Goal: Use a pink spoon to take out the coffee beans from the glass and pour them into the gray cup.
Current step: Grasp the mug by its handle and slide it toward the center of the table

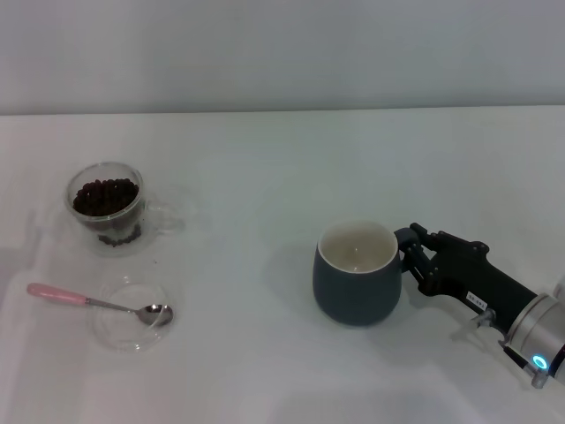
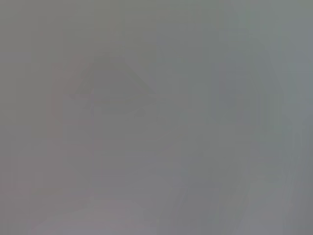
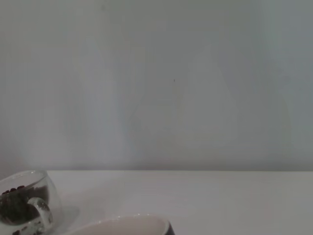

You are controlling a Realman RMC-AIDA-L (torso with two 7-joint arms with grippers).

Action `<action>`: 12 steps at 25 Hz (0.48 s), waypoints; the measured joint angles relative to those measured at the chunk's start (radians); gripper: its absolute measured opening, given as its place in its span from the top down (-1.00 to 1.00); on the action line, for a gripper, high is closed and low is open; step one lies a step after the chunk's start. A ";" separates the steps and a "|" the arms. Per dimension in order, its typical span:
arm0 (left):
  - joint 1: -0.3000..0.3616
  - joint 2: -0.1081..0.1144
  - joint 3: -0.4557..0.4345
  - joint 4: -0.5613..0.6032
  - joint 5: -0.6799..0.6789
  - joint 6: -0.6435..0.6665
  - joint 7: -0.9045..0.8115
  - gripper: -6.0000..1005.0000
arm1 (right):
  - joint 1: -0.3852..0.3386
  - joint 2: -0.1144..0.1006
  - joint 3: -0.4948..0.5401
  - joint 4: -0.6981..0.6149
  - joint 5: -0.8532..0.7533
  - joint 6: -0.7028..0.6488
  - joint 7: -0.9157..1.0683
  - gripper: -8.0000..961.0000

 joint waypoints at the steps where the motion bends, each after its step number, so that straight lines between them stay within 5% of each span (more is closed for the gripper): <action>1: 0.000 0.000 0.000 0.000 0.000 0.000 0.000 -0.48 | 0.000 0.000 0.000 0.000 -0.001 0.001 0.000 0.54; 12: -0.001 0.001 0.000 0.002 0.000 0.000 0.000 -0.48 | 0.000 0.000 -0.001 -0.001 -0.032 0.002 -0.003 0.55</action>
